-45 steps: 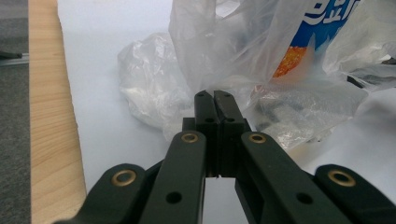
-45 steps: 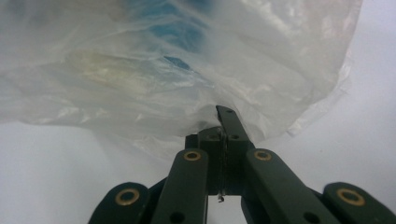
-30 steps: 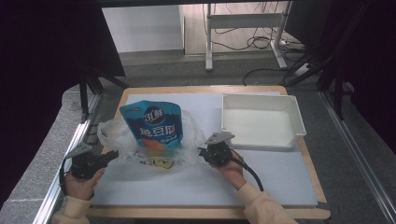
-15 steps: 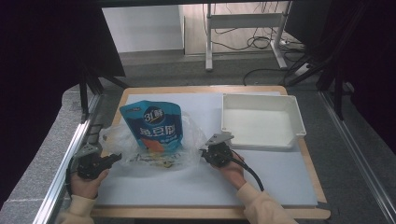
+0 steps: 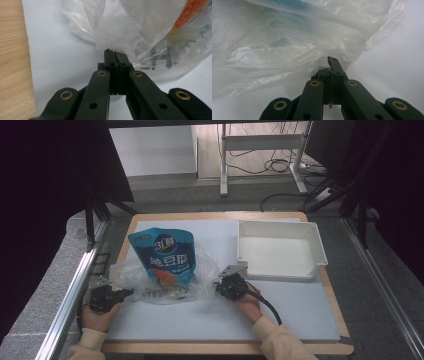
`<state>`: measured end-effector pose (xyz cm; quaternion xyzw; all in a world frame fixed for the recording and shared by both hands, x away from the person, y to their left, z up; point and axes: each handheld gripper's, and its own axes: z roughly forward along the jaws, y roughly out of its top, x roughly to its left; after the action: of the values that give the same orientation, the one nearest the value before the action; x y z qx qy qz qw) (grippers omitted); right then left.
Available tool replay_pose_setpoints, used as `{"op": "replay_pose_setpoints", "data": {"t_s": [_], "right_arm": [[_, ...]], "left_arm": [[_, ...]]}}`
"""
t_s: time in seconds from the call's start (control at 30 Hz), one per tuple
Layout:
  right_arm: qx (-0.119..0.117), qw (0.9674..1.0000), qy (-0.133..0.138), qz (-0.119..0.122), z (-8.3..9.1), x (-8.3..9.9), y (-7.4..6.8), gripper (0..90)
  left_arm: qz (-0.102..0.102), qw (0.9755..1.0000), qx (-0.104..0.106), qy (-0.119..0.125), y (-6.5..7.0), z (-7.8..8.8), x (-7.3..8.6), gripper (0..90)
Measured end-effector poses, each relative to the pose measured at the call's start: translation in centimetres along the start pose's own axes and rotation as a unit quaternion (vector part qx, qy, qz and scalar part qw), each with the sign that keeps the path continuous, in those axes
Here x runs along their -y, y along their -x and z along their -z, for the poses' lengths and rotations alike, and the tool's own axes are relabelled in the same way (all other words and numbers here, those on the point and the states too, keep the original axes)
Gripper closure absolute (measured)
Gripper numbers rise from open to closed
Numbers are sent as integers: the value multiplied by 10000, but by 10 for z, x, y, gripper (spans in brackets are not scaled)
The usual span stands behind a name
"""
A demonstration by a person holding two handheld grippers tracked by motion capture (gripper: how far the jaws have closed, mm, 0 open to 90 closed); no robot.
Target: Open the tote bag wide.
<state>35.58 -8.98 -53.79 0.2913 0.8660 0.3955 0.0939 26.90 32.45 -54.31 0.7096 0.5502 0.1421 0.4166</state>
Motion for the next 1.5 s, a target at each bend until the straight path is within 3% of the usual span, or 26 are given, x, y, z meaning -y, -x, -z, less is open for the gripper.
{"op": "replay_pose_setpoints", "data": {"t_s": [0.43, 0.57, 1.23, 1.5], "right_arm": [[-38, 10000, -28, -48, 3, 2, 2, 887], [-45, 10000, -26, -56, 3, 2, 2, 887], [-55, 10000, -35, -53, 4, 3, 3, 885], [-75, 9999, -27, -66, 4, 3, 4, 884]], "left_arm": [[-69, 9998, -49, -175, 2, -7, 7, 900], [2, 9997, 3, -232, 1, -10, 10, 900], [12, 9995, 42, -318, 0, -11, 9, 893], [-32, 9995, 49, -311, 2, -11, 9, 849]]}}
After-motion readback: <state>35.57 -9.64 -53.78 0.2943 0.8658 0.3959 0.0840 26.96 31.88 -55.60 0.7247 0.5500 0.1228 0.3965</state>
